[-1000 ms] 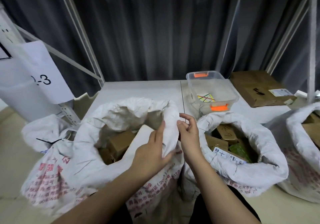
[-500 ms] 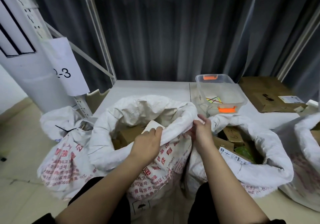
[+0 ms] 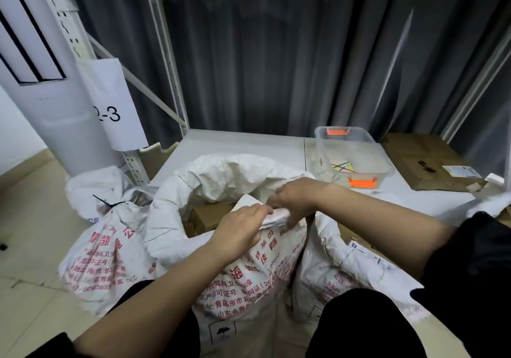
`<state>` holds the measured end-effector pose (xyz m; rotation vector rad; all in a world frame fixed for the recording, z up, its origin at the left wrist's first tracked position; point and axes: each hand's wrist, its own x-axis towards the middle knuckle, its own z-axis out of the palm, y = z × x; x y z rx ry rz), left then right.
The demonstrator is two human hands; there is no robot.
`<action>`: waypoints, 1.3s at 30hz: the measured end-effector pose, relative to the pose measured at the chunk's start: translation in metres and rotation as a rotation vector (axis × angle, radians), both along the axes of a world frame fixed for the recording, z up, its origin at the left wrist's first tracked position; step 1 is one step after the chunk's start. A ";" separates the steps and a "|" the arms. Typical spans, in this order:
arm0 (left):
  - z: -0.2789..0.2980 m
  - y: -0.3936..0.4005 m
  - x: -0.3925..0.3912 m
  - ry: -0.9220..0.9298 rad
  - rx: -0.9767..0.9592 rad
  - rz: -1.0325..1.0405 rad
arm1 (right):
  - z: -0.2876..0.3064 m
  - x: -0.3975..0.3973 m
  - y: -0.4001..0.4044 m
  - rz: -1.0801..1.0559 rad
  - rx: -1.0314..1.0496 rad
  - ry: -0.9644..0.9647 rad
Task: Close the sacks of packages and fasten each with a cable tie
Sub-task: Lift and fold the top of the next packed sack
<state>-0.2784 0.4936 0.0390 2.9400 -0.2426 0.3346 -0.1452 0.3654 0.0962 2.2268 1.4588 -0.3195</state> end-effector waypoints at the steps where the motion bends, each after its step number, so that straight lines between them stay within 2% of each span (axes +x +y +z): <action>1: -0.001 -0.001 -0.001 0.003 0.023 0.001 | -0.009 0.002 0.002 0.028 -0.051 -0.033; 3: -0.006 0.004 -0.001 0.067 0.004 0.117 | -0.027 0.004 0.001 0.158 0.001 -0.120; 5: -0.009 0.013 0.002 0.159 -0.087 0.305 | -0.038 0.012 -0.005 0.371 0.206 -0.257; 7: -0.010 0.017 0.004 0.185 -0.006 0.327 | -0.047 0.019 -0.011 0.450 0.396 -0.259; 10: -0.014 0.013 0.004 0.150 0.113 0.259 | -0.064 0.019 -0.015 0.335 0.518 -0.022; 13: -0.025 0.010 0.001 0.078 0.194 0.234 | -0.078 0.018 -0.017 0.294 0.578 -0.067; 17: -0.039 0.016 -0.001 0.004 0.050 0.166 | -0.086 0.021 -0.025 0.295 0.563 -0.015; 19: -0.044 0.019 0.000 0.006 0.020 0.136 | -0.084 0.023 -0.029 0.223 0.474 0.026; 22: -0.041 0.023 0.001 0.040 0.005 0.098 | -0.082 0.028 -0.034 0.231 0.471 0.041; 25: -0.038 0.029 -0.001 0.143 -0.043 0.102 | -0.083 0.035 -0.039 0.331 0.452 -0.032; 28: -0.026 0.034 0.000 0.325 -0.211 0.162 | -0.080 0.042 -0.041 0.452 0.471 -0.103; 30: -0.017 0.033 0.002 0.371 -0.173 0.188 | -0.071 0.044 -0.037 0.521 0.464 -0.118; 32: -0.012 0.026 0.000 0.285 0.022 0.197 | -0.063 0.043 -0.033 0.528 0.489 -0.182; 35: -0.024 0.012 -0.010 0.030 0.298 0.072 | -0.069 0.036 -0.032 0.418 0.638 -0.200; 38: -0.039 0.007 -0.018 -0.074 0.290 0.030 | -0.096 0.017 -0.034 0.158 0.795 -0.098; 39: -0.043 0.007 -0.020 -0.076 0.293 0.019 | -0.104 0.011 -0.034 0.105 0.779 -0.034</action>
